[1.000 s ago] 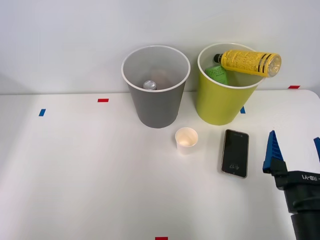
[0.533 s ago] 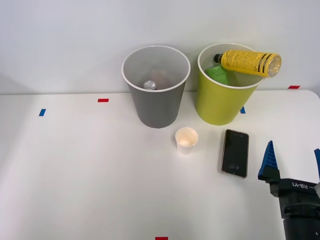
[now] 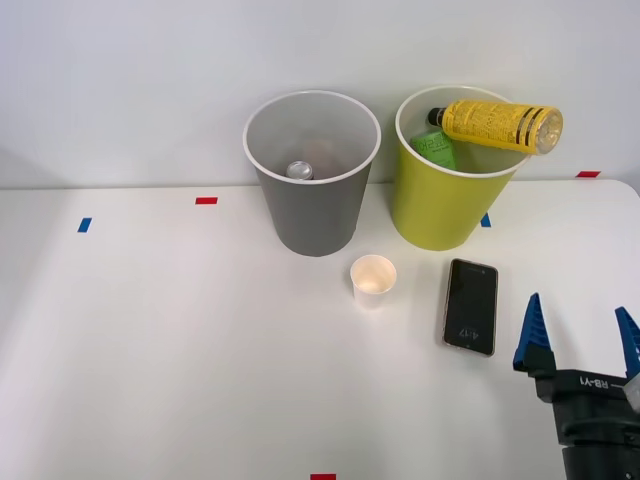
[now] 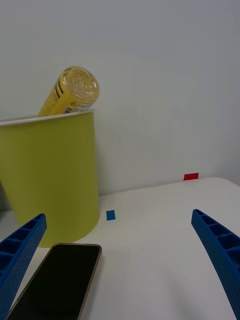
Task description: Put cans in the gray bin, plastic bottles in the light green bin
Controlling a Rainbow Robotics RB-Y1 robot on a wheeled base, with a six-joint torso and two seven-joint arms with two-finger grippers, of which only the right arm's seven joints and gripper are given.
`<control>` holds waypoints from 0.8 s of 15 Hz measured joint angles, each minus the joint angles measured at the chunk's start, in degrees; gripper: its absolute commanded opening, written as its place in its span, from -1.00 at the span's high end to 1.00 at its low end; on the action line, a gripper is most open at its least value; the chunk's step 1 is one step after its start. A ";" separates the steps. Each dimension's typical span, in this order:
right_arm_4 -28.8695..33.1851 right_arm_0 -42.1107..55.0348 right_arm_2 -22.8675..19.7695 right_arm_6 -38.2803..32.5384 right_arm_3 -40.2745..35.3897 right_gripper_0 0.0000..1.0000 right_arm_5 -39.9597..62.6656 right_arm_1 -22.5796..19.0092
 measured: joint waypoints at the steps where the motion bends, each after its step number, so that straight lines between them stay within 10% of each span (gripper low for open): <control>1: 3.15 -0.16 -0.35 -0.90 2.37 -1.00 -3.08 -0.11; 12: -3.55 11.69 15.02 13.42 4.17 -1.00 -16.59 -15.46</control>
